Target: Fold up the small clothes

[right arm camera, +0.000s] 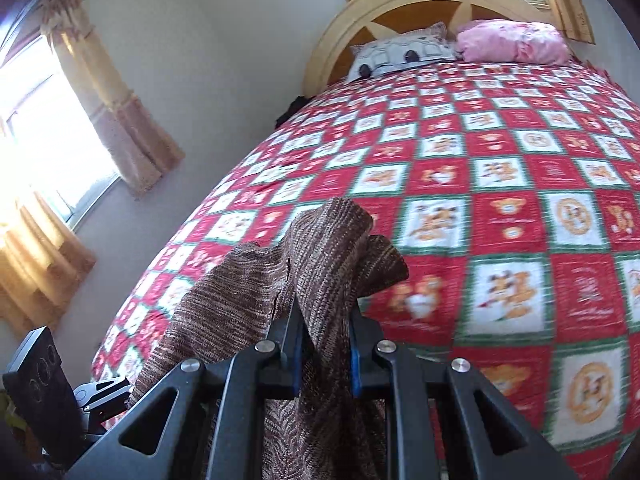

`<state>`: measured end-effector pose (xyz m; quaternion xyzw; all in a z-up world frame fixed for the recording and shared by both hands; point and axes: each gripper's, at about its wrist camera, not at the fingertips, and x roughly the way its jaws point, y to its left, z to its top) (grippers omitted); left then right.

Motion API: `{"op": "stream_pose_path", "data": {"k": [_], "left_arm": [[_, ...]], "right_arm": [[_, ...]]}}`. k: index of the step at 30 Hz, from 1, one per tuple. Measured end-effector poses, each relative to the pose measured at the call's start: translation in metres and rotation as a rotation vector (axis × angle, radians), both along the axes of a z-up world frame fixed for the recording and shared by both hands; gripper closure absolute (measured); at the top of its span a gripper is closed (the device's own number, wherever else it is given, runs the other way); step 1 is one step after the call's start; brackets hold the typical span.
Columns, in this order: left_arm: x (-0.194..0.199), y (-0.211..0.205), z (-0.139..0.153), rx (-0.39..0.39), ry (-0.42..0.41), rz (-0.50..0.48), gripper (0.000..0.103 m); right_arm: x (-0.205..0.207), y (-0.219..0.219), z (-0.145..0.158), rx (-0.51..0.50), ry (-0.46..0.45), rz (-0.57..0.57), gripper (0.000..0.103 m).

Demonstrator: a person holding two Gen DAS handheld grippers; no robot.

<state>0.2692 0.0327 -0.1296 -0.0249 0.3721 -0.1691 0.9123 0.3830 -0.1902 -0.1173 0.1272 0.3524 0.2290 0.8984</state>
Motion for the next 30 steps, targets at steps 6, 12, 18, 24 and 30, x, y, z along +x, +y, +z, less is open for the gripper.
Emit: {"op": "stream_pose_path", "data": {"k": [6,12,18,24,30], "left_arm": [[-0.020,0.032,0.007,0.002,-0.009,0.052,0.072],[-0.039,0.062,0.007,0.005,-0.011,0.105,0.072],[-0.056,0.087,0.004,0.000,-0.005,0.158,0.072],[-0.070,0.104,0.002,-0.002,-0.006,0.194,0.072],[-0.088,0.123,-0.001,-0.001,-0.001,0.235,0.072]], "right_arm": [[-0.013,0.043,0.002,0.021,0.002,0.056,0.086],[-0.020,0.083,0.003,0.028,0.006,0.115,0.086],[-0.027,0.123,0.000,0.031,0.016,0.170,0.086],[-0.029,0.153,-0.003,0.022,0.029,0.216,0.086],[-0.026,0.177,-0.012,0.022,0.054,0.250,0.086]]}}
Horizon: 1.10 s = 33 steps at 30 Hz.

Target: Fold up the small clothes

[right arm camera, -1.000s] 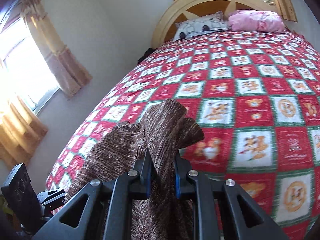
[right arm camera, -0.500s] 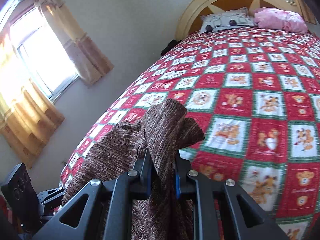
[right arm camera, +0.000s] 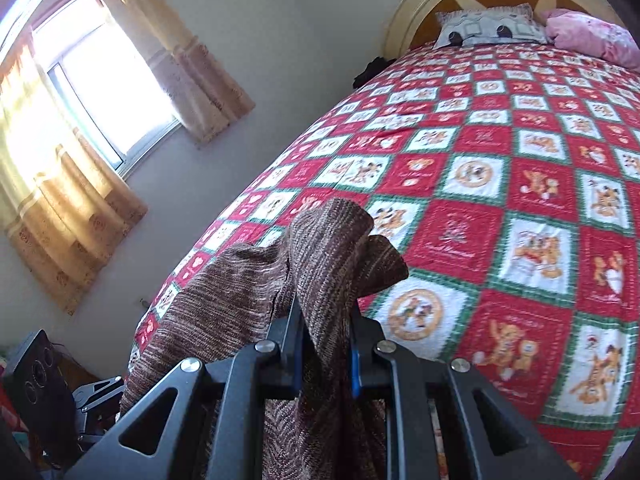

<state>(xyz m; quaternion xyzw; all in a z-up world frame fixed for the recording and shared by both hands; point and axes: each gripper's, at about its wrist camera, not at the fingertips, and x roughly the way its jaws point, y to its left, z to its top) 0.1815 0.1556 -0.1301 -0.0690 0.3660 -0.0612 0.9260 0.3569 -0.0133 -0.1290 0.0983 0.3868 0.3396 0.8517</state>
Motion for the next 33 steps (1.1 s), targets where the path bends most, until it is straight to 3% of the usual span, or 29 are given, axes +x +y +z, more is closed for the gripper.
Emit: {"op": "stream_pose_path", "data": {"k": [7,13,15,16,18,21,27,33], "left_arm": [[-0.003,0.019,-0.021,-0.005,0.047,0.054,0.072],[0.002,0.034,-0.057,-0.035,0.124,0.095,0.069],[0.001,0.035,-0.066,-0.047,0.133,0.109,0.061],[0.001,0.036,-0.069,-0.051,0.137,0.116,0.060],[-0.001,0.038,-0.071,-0.058,0.128,0.133,0.048],[-0.004,0.041,-0.072,-0.050,0.123,0.159,0.035],[-0.018,0.039,-0.074,-0.036,0.100,0.186,0.029],[-0.018,0.031,-0.077,-0.021,0.099,0.206,0.025]], "right_arm": [[0.013,0.037,-0.021,-0.045,0.047,0.046,0.086],[0.029,0.059,-0.052,-0.113,0.114,0.053,0.086],[0.034,0.057,-0.063,-0.117,0.142,0.025,0.082],[0.035,0.051,-0.068,-0.109,0.158,-0.002,0.075],[0.032,0.040,-0.068,-0.092,0.169,-0.030,0.065],[0.018,0.019,-0.059,-0.079,0.159,-0.049,0.057],[-0.058,-0.021,-0.038,-0.044,0.101,0.018,0.053],[-0.113,0.001,-0.063,-0.086,0.122,0.136,0.053]]}}
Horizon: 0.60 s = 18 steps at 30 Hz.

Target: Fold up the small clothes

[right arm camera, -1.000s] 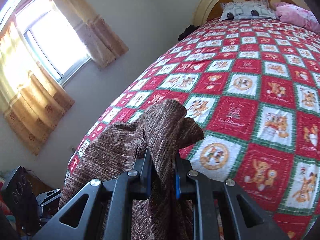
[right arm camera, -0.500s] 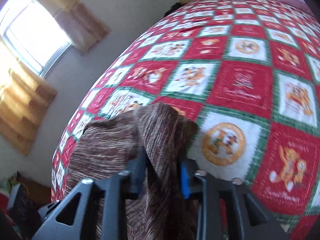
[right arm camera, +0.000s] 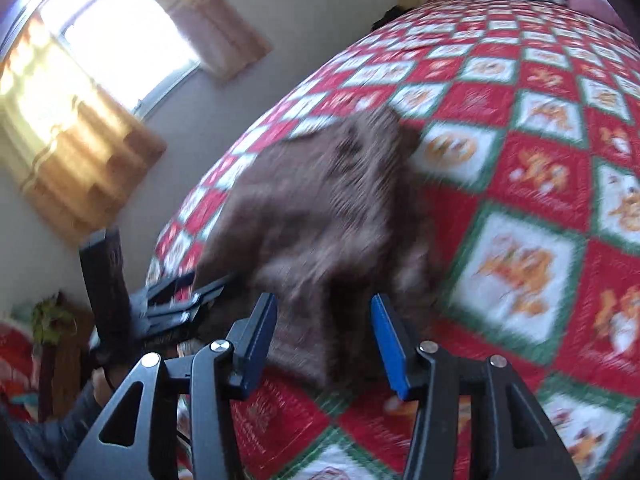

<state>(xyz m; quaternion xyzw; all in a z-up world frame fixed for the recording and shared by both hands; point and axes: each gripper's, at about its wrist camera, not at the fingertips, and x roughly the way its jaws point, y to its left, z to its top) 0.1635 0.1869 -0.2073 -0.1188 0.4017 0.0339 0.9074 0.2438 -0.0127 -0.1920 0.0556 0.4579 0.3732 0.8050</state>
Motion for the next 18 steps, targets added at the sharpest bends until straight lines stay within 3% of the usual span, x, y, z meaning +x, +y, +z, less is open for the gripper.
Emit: {"op": "stream_pose_path", "data": {"k": [2,3,6,9,13,15,17,18], "left_arm": [[-0.001,-0.004,0.003,0.016,-0.004,0.000,0.025],[-0.003,-0.006,0.006,0.024,-0.011,-0.002,0.024],[-0.007,-0.008,0.012,0.093,-0.015,0.011,0.016],[-0.008,-0.004,0.009,0.093,0.008,0.029,0.008],[-0.003,-0.013,-0.002,0.125,0.057,0.010,0.007],[-0.008,-0.013,0.002,0.115,0.041,0.011,0.008],[-0.012,-0.011,0.008,0.107,0.021,0.018,0.008],[-0.014,-0.009,0.012,0.119,0.016,0.032,0.008]], "right_arm": [[-0.002,0.012,-0.013,-0.080,-0.016,-0.018,0.059],[-0.002,0.014,-0.019,-0.107,-0.001,-0.029,0.095],[-0.009,0.003,-0.012,-0.088,-0.021,-0.058,0.100],[-0.012,-0.015,-0.001,-0.110,-0.042,-0.114,0.100],[-0.002,-0.024,-0.021,-0.145,0.049,-0.109,0.099],[-0.004,-0.029,-0.015,-0.119,0.033,-0.125,0.096],[-0.007,-0.034,-0.003,-0.135,-0.003,-0.183,0.077],[-0.011,-0.036,0.005,-0.138,-0.041,-0.214,0.055]]}}
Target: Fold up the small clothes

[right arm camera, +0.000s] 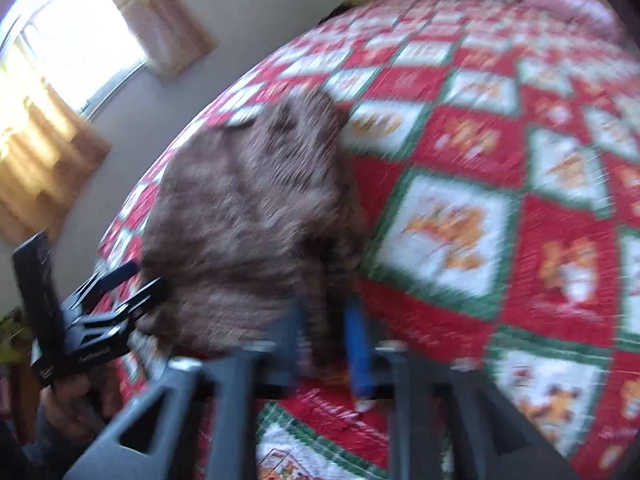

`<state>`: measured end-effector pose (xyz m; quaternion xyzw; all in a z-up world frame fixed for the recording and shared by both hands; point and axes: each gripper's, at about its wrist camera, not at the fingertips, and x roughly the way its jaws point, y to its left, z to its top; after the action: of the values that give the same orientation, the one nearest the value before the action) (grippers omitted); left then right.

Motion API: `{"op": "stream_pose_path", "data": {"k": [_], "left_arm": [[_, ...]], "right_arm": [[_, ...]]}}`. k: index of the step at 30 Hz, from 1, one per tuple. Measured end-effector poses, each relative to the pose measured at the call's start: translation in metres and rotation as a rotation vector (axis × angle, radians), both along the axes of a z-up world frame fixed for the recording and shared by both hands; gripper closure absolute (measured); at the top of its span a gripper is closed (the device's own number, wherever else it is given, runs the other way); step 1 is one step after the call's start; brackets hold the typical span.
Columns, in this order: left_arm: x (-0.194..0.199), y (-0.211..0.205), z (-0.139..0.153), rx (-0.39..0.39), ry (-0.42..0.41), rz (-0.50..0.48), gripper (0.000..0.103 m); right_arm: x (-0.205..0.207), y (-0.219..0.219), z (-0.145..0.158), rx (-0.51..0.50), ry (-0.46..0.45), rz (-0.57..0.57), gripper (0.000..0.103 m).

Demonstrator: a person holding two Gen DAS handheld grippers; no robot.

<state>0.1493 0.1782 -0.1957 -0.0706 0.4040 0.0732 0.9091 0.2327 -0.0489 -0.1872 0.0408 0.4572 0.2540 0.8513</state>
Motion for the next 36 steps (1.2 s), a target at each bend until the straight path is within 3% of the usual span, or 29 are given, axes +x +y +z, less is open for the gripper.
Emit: {"op": "stream_pose_path", "data": {"k": [1,5,7,8,10,11,14,19,24,29,36], "left_arm": [[0.000,0.002,0.002,0.009,-0.002,0.013,0.007],[0.000,0.011,-0.002,-0.016,0.019,0.052,0.007],[-0.002,0.013,-0.006,-0.026,0.023,0.053,0.007],[-0.003,0.013,-0.007,-0.030,0.028,0.054,0.007],[-0.007,0.014,-0.006,-0.050,0.027,0.053,0.007],[-0.010,0.014,-0.004,-0.054,0.023,0.053,0.007],[-0.020,0.016,0.008,-0.037,0.004,0.064,0.007],[-0.052,0.007,0.040,0.008,-0.084,0.043,0.007],[-0.082,-0.005,0.085,0.030,-0.220,0.024,0.002],[-0.101,-0.012,0.122,0.048,-0.334,0.004,0.000],[-0.112,-0.015,0.136,0.054,-0.377,-0.003,0.000]], "right_arm": [[-0.005,-0.002,0.013,0.024,-0.064,-0.019,0.049],[-0.014,0.019,0.040,0.114,-0.148,0.086,0.049],[-0.010,0.040,0.032,0.122,-0.118,0.175,0.049],[-0.001,0.049,0.019,0.076,-0.069,0.193,0.049],[0.012,0.050,-0.003,-0.025,-0.019,0.108,0.049],[0.016,0.043,-0.011,0.007,0.005,0.090,0.049],[0.001,0.036,0.005,0.056,-0.018,0.067,0.049],[-0.056,0.037,0.055,0.024,-0.213,0.055,0.049],[-0.102,0.037,0.100,-0.090,-0.419,-0.069,0.046],[-0.134,0.031,0.125,-0.084,-0.486,-0.089,0.046],[-0.160,0.022,0.143,-0.055,-0.526,-0.120,0.045]]}}
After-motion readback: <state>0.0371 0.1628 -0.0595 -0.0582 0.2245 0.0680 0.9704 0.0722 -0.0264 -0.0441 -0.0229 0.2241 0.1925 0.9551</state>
